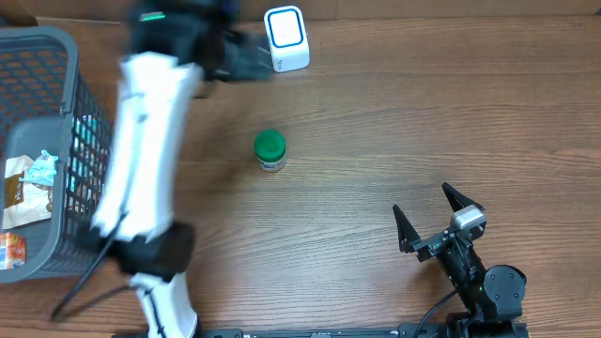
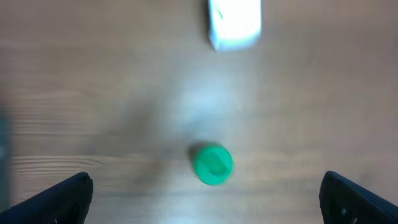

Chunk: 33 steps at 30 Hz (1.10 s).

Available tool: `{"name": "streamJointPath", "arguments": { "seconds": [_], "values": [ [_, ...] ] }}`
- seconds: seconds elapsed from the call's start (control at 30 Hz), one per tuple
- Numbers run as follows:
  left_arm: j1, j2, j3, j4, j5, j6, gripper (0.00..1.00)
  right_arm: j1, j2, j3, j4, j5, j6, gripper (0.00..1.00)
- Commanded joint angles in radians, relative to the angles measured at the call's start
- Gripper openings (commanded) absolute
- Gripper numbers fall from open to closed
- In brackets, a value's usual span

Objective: Scan the item barcode
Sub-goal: 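Set the jar down on the table in front of the scanner, then reach into the basket and grasp the mint wipes pack with left gripper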

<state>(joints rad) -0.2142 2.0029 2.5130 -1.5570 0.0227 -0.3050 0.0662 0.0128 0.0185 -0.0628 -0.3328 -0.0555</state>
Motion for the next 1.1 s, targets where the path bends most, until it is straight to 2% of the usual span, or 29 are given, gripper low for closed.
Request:
{"name": "streamJointPath", "arguments": {
  "seconds": [0.0,0.13,0.3,0.47,0.6,0.8,1.07],
  "values": [
    [0.186,-0.156,0.038,-0.024,-0.004,-0.040,0.99,-0.002,-0.008,-0.010,0.006,0.006,0.004,1.00],
    [0.424,-0.226,0.038,-0.064,-0.004,-0.086,1.00,-0.002,-0.008,-0.010,0.006,0.006,0.004,1.00],
    [0.716,-0.224,0.020,-0.119,-0.004,-0.085,1.00,-0.002,-0.008,-0.010,0.006,0.006,0.004,1.00],
    [0.913,-0.212,-0.117,-0.103,-0.003,-0.059,0.99,-0.002,-0.008,-0.010,0.006,0.006,0.004,1.00],
    [0.989,-0.211,-0.272,-0.054,0.001,-0.006,0.94,-0.002,-0.008,-0.010,0.006,0.006,0.004,1.00],
    [1.007,-0.211,-0.527,0.082,0.005,0.040,0.77,-0.002,-0.008,-0.010,0.006,0.006,0.004,1.00],
    [1.004,-0.211,-0.842,0.345,0.074,0.040,0.75,-0.002,-0.008,-0.010,0.006,0.006,0.004,1.00]
  ]
}}
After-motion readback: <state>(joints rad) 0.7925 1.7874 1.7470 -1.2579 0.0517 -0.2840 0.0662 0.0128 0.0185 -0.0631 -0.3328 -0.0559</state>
